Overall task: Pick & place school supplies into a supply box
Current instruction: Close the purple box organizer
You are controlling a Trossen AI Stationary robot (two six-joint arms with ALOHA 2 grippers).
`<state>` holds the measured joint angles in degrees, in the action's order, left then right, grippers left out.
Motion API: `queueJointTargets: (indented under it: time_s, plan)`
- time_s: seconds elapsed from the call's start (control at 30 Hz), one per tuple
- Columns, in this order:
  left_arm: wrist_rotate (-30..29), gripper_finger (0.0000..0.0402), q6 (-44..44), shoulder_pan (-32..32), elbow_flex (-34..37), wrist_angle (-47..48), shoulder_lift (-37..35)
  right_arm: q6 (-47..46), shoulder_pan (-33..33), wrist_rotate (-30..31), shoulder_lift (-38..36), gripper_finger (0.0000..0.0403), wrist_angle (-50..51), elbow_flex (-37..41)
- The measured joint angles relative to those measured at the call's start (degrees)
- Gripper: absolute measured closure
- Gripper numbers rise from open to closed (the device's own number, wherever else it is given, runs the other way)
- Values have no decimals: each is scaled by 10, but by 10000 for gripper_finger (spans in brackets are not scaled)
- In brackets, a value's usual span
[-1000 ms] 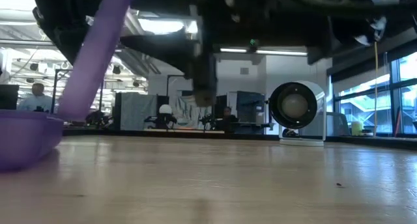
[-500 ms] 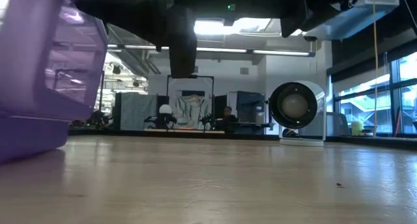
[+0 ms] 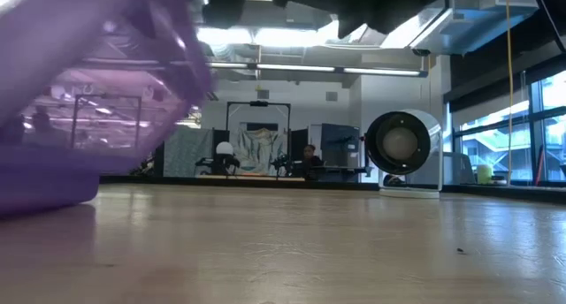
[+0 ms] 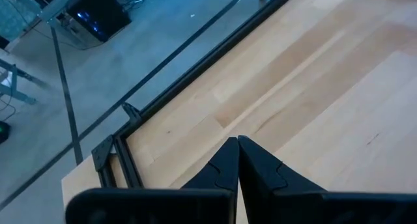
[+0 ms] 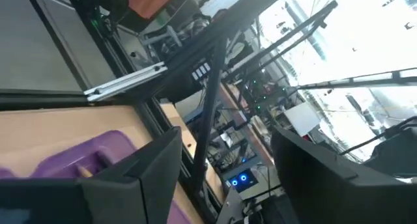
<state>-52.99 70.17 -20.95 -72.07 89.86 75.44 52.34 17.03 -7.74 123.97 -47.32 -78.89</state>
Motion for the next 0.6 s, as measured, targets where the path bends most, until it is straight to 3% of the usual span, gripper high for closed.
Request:
queueJointTargets:
  time_s: [0.27, 0.47, 0.53, 0.6]
  plan:
    - [4, 399, -2, -4, 0, 0, 0, -12, -22, 42, 24, 161, 2, 0]
    - [-8, 399, -9, -15, 0, -2, 0, -30, -18, 32, 21, 161, -40, 0]
    - [33, 399, -20, -22, 0, -3, 0, -54, -18, 81, 20, 161, -20, 0]
    - [116, 399, -28, -32, 0, -3, 1, -80, -18, 129, 16, 161, 11, 7]
